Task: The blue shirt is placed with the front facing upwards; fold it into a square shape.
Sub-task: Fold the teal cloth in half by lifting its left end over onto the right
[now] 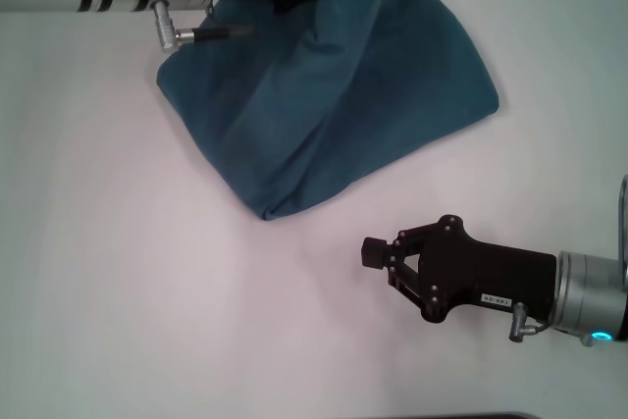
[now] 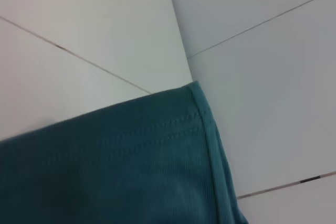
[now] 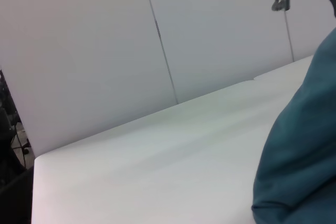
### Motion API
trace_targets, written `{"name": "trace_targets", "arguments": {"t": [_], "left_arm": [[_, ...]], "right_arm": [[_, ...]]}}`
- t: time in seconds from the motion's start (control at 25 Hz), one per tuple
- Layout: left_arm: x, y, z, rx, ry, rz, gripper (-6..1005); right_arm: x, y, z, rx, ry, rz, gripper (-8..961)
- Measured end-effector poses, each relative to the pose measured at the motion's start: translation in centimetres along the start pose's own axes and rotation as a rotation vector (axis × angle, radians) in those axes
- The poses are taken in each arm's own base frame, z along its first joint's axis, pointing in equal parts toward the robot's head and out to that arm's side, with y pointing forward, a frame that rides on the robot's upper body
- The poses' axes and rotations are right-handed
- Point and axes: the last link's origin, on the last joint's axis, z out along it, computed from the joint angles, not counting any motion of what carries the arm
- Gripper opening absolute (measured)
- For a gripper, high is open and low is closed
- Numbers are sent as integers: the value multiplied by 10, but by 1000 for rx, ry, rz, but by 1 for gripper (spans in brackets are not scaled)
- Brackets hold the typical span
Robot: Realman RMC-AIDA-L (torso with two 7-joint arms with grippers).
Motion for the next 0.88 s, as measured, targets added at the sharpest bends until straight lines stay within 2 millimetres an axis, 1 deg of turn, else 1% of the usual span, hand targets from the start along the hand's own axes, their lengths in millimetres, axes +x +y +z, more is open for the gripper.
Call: {"name": "trace_targets", "arguments": {"t": [0.32, 0.48, 0.68, 0.76, 0.88], "left_arm": [[3, 11, 8, -12, -4, 24, 45], [4, 8, 12, 8, 3, 25, 52], [6, 8, 11, -9, 23, 30, 83], [7, 11, 13, -23, 26, 35, 95], [7, 19, 21, -40, 14, 45, 113]], "right_arm": [[0, -2, 0, 5, 3, -2, 29], [0, -3, 1, 11, 12, -3, 28], [1, -4, 2, 14, 18, -3, 27], [2, -4, 2, 17, 22, -1, 27], [2, -5, 3, 21, 27, 4, 28]]}}
